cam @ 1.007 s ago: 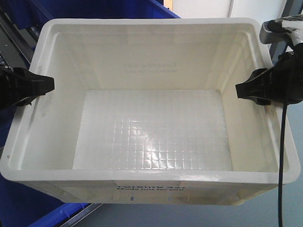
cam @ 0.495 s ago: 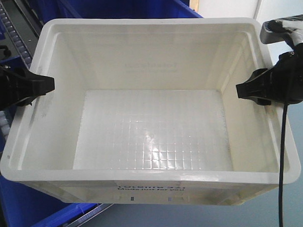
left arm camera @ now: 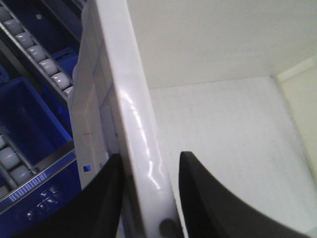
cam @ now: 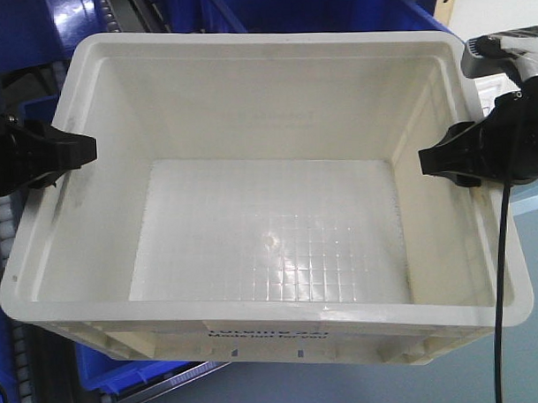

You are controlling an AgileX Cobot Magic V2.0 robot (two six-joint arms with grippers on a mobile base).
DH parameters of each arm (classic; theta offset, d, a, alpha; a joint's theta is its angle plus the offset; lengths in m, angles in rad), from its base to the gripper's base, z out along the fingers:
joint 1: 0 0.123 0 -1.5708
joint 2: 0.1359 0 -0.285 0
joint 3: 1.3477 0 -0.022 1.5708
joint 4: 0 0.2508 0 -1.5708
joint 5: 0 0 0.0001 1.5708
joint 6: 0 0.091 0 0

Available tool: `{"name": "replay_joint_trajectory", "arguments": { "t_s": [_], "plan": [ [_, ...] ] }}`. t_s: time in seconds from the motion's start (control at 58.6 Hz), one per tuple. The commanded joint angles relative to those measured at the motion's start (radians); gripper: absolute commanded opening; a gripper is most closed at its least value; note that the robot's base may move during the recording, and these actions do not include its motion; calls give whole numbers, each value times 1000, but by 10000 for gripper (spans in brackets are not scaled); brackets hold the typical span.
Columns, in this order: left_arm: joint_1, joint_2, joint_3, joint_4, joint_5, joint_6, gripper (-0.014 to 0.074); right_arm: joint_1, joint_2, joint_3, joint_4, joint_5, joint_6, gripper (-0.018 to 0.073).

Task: Move bin from left to right shelf
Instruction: 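Hold the white tote level in both grippers above the blue-bin shelf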

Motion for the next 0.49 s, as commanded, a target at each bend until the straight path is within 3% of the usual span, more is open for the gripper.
{"name": "replay_joint_trajectory", "arguments": {
  "t_s": [0.0,0.478],
  "plan": [
    [-34,-28,-45,-157,26,21,-6,23,-33,-52,137,-103,-16,-4],
    [-34,-28,-45,-157,26,21,-6,23,-33,-52,137,-103,-16,-4]
  ]
}}
